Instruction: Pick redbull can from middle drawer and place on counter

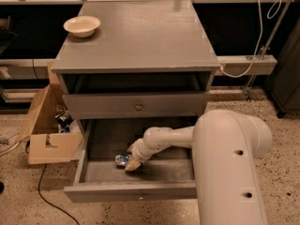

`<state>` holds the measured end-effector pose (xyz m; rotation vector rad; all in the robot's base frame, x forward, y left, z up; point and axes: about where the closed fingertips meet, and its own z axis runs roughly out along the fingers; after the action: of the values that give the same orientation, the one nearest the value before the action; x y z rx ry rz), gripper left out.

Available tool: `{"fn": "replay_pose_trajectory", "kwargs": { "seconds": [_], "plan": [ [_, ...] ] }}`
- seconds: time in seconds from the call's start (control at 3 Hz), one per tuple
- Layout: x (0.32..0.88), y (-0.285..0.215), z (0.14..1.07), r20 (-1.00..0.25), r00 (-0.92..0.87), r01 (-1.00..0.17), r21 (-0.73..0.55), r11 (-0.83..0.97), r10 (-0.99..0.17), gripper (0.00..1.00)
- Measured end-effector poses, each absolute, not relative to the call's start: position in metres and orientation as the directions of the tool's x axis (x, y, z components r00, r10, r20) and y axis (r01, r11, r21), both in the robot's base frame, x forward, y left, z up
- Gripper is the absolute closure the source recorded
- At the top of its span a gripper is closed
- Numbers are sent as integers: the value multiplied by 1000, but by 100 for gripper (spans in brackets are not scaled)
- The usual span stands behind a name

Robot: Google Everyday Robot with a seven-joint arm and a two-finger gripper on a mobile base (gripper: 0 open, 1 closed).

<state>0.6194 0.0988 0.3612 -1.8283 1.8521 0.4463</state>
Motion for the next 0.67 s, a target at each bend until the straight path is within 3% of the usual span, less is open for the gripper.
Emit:
{"fn": "replay_pose_trajectory", "kwargs": {
  "seconds": [0.67],
  "plan": [
    [611, 76, 393, -670, 23, -995, -86, 47, -742, 83]
  ]
}}
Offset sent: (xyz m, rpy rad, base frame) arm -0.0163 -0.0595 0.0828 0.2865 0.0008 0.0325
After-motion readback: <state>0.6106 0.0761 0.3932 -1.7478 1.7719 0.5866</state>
